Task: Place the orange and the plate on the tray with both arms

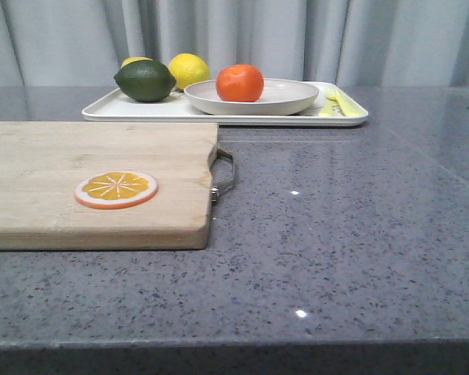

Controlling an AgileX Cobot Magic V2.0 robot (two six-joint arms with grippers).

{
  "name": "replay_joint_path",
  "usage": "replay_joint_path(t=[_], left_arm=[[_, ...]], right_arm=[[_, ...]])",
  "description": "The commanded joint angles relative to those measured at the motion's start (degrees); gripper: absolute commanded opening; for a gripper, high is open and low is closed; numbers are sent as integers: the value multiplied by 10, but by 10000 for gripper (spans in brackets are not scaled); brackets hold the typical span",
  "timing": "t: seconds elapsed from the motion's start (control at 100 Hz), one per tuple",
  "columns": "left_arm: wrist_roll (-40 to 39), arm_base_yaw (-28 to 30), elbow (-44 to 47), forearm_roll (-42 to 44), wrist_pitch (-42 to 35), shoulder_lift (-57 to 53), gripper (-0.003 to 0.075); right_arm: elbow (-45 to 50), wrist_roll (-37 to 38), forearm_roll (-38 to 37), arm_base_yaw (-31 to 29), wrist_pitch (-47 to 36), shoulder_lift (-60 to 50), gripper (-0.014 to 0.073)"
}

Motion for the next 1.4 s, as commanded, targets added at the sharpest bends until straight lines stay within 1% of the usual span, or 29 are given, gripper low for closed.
replay_joint_path(t=[0.0, 0.07, 0.14, 0.45, 0.55, 0.62, 0.68, 0.81, 0.89, 1.04, 1.09, 1.18, 1.39], left_arm=[[-2, 5, 16, 35, -144, -3, 43], [-2, 22, 45, 39, -211, -15, 42], [-2, 51, 72, 39, -246, -27, 42], [-2, 228, 175, 39, -259, -108, 43], [-2, 271, 206, 39, -259, -142, 42], [-8, 290, 226, 39, -267, -142, 42], [-23, 298, 241, 39, -269, -142, 42], [-24, 303, 276, 48, -271, -142, 42], [-24, 303, 275, 48, -230, -142, 42], [-24, 303, 275, 48, -222, -142, 42], [-24, 303, 275, 48, -222, -142, 31], [-25, 303, 275, 46, -223, -142, -20], [-40, 303, 275, 41, -224, -142, -18]], right_arm=[[-14, -6, -5, -1, -46, 4, -67], [-14, -6, -5, -1, -46, 4, -67], [-14, -6, -5, -1, -46, 4, -67], [-14, -6, -5, -1, -46, 4, -67], [-14, -6, -5, -1, -46, 4, -67], [-14, -6, -5, -1, -46, 4, -67], [-14, -6, -5, -1, -46, 4, -67], [-14, -6, -5, -1, -46, 4, -67], [-14, -6, -5, -1, -46, 4, -67], [-14, -6, -5, -1, -46, 4, -67], [-14, -6, -5, -1, -46, 4, -67], [-14, -6, -5, -1, -46, 4, -67], [-14, -6, -5, -1, -46, 4, -67]])
